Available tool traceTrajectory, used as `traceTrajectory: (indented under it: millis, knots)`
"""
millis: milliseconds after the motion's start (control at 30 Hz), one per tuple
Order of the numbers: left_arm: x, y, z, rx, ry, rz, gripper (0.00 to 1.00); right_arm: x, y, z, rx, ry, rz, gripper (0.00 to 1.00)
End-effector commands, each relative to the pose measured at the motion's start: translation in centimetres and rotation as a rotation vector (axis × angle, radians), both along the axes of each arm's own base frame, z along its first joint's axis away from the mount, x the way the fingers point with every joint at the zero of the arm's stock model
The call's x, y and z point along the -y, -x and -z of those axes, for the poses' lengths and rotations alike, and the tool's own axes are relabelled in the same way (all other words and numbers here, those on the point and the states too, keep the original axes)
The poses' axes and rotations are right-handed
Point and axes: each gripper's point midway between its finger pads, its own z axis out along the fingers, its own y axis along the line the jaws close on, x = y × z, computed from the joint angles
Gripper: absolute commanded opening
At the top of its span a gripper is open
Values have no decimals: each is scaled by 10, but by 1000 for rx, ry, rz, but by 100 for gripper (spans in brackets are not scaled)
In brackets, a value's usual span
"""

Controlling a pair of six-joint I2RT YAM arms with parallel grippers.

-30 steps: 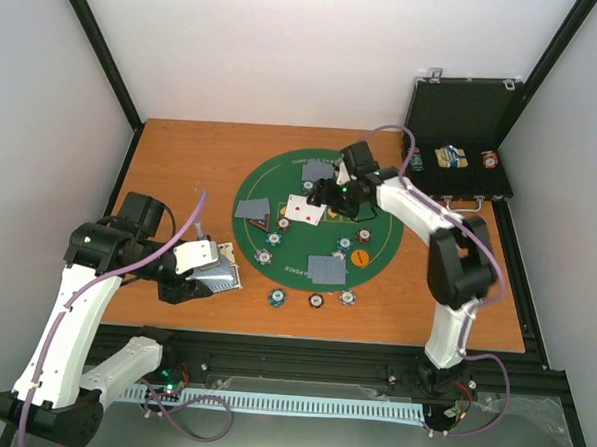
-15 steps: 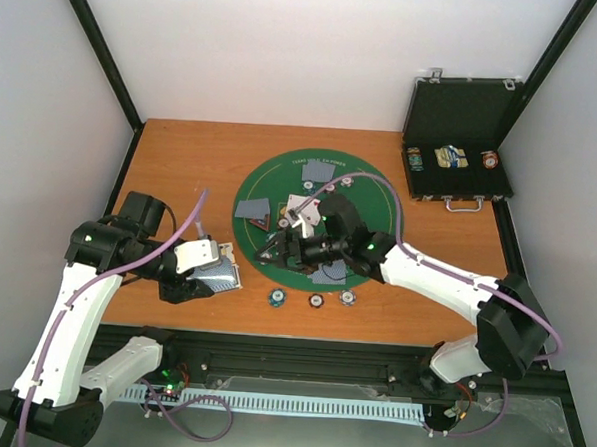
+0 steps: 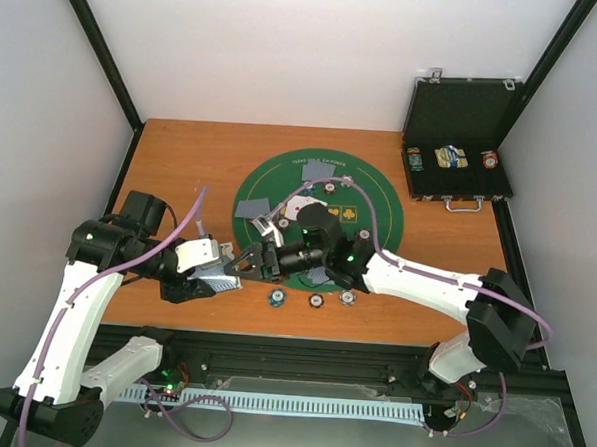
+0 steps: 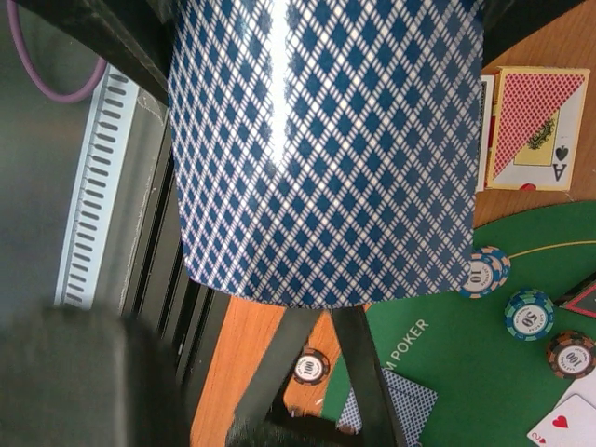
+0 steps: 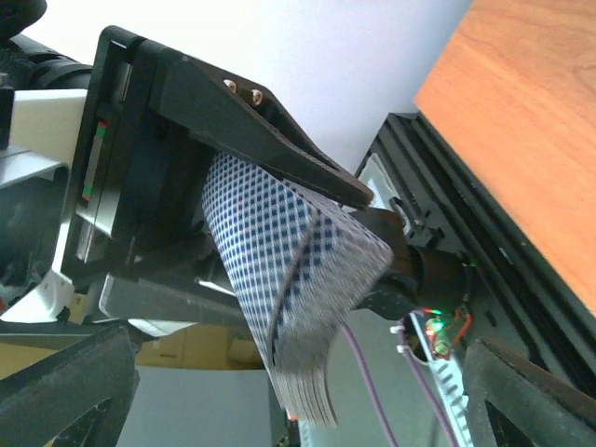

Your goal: Distribute texas hold em gaming equipment

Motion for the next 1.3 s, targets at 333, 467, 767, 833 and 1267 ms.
traceTrajectory:
  millis: [333,467,767,833,1267]
  knots:
    - [8,0,-15,51,69,9,12,-47,20,-10,-52,-76,-103,88]
    - [8,0,-16,53,70,9,12,-50,19,-7,-63,-82,-103,86]
    - [9,3,-21,49,77,11,13,-53,13,23,-86,-31,-78,79]
    - [8,3,-22,53,76,9,13,-51,9,36,-102,-8,-63,76]
    - [8,2,-23,62,76,7,13,-22,-10,62,-136,30,19,60]
